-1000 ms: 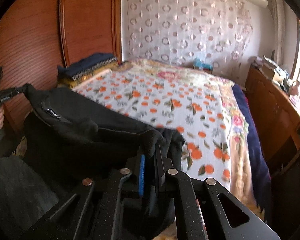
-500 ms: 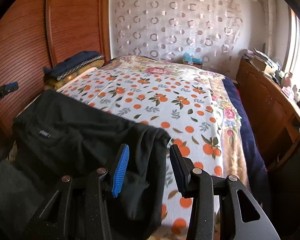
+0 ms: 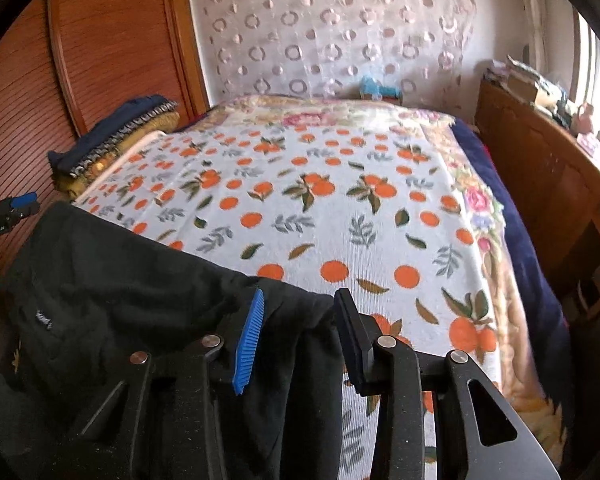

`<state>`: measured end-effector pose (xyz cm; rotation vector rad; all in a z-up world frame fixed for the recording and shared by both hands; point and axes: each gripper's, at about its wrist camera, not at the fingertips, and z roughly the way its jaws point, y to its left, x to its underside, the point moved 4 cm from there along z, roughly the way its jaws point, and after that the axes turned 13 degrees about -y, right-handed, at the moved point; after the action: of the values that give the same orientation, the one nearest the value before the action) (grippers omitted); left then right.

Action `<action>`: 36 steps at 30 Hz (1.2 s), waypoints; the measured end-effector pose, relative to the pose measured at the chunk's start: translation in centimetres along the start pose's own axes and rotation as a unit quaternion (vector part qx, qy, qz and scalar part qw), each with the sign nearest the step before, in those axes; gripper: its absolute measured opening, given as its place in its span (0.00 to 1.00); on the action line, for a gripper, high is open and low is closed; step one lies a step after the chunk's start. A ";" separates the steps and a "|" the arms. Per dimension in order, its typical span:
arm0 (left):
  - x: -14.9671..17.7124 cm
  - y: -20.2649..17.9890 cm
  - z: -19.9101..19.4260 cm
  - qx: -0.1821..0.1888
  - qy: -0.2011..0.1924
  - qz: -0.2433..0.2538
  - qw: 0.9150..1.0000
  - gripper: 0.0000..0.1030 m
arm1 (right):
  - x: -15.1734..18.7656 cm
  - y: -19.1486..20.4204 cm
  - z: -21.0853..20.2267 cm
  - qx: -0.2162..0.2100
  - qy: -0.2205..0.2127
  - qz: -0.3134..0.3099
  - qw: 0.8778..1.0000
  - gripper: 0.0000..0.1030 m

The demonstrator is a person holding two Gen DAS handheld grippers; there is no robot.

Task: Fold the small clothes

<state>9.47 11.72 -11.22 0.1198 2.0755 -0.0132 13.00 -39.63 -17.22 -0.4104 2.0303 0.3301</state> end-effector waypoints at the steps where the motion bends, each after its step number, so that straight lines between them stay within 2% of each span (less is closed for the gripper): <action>1: 0.4 -0.2 0.4 0.001 0.006 0.003 1.000 0.67 | -0.2 0.1 0.2 -0.001 0.003 0.003 1.000 0.31; 3: 0.7 -0.4 0.9 0.001 0.014 0.005 1.000 0.67 | -0.1 0.0 0.3 -0.013 0.004 0.010 1.000 0.08; 8: 1.7 -0.5 1.9 0.007 0.038 0.001 0.999 0.67 | -0.4 -0.9 -0.5 -0.010 -0.013 0.023 1.000 0.03; 14: 2.3 -0.5 2.4 0.013 0.061 -0.003 0.998 0.67 | 0.1 -2.4 -2.2 0.044 -0.037 0.036 0.998 0.02; 19: 2.4 -0.2 2.5 0.017 0.065 -0.014 0.998 0.69 | 0.5 -1.9 -2.7 0.060 -0.037 0.021 0.997 0.03; 20: 2.4 -0.2 2.5 0.018 0.065 -0.015 0.998 0.69 | 0.5 -1.8 -2.7 0.064 -0.033 0.017 0.997 0.09; 21: 2.3 -0.2 2.7 0.018 0.066 -0.015 0.998 0.69 | 0.5 -1.5 -2.5 0.067 -0.028 0.012 0.997 0.27; 23: 2.4 -0.1 2.6 0.017 0.066 -0.015 0.998 0.69 | 0.5 -1.1 -2.0 0.060 -0.023 0.011 0.998 0.46; 25: 2.4 -0.2 2.7 0.016 0.066 -0.015 0.998 0.70 | 0.5 -0.9 -1.7 0.052 -0.023 0.009 0.998 0.50; 26: 2.4 -0.2 2.8 0.016 0.067 -0.016 0.998 0.70 | 0.6 -0.7 -1.4 0.051 -0.020 0.006 0.998 0.57; 36: 2.1 0.2 3.4 0.025 0.081 -0.031 0.996 0.71 | 0.8 -0.4 1.3 0.029 0.023 -0.006 0.999 0.59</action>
<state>11.49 11.88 -14.68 0.0885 2.2416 -0.0968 13.85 -39.58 -18.58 -0.3979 2.0758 0.2552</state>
